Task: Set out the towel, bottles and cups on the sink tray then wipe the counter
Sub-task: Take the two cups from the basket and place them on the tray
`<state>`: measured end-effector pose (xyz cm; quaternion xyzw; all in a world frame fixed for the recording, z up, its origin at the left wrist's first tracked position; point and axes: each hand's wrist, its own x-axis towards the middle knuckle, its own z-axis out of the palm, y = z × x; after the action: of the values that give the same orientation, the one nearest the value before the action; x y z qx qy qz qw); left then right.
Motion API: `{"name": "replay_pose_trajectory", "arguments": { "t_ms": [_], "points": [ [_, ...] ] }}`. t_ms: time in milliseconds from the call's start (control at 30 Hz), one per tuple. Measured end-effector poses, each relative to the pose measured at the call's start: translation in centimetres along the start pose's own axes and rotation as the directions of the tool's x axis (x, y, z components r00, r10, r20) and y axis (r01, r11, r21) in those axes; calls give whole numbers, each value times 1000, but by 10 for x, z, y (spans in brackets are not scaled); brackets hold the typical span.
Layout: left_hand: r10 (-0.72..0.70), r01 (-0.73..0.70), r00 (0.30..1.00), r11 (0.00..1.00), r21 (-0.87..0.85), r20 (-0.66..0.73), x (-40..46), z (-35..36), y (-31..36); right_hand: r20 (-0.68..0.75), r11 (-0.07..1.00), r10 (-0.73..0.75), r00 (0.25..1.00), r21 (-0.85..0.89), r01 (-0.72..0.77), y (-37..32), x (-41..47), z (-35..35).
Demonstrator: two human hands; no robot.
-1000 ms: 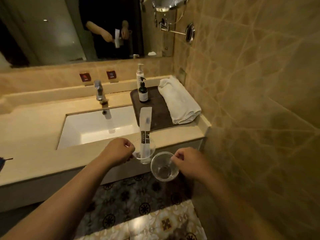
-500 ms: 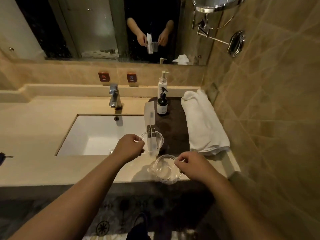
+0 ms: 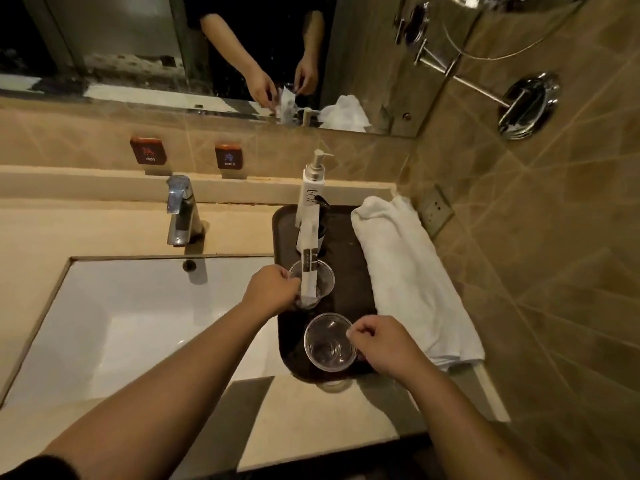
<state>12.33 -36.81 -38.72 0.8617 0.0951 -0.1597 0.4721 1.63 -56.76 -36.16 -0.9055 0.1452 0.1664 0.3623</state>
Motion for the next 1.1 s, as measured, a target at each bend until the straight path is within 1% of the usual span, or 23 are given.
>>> {"name": "replay_pose_trajectory", "arguments": {
  "t_ms": [67,200,367,533,600,833,1000,1100],
  "points": [
    [-13,14,1000,1000,-15,15,12,5,0,15,999,28,999,17,-28,1,12,5],
    [-37,36,999,998,-53,-19,27,17,1,45,999,48,998,9,-48,4,34,10],
    [-89,84,995,992,-98,-41,37,29,5,29,999,42,999,33,-43,13,62,7],
    [-135,129,989,988,-86,-60,40,38,9,43,1000,3,999,23,-4,21,82,5],
    [-145,138,988,985,-107,-58,41,41,9,43,1000,-4,999,30,2,23,89,4],
    [-139,132,989,979,-156,-40,44,47,10,12,999,-24,1000,36,24,24,104,3],
    [-103,93,992,989,-115,-80,42,46,5,-18,998,-62,998,18,63,26,106,3],
    [-59,54,993,997,-46,-98,39,42,2,-26,997,-81,996,15,82,28,104,3]
  ]
}}
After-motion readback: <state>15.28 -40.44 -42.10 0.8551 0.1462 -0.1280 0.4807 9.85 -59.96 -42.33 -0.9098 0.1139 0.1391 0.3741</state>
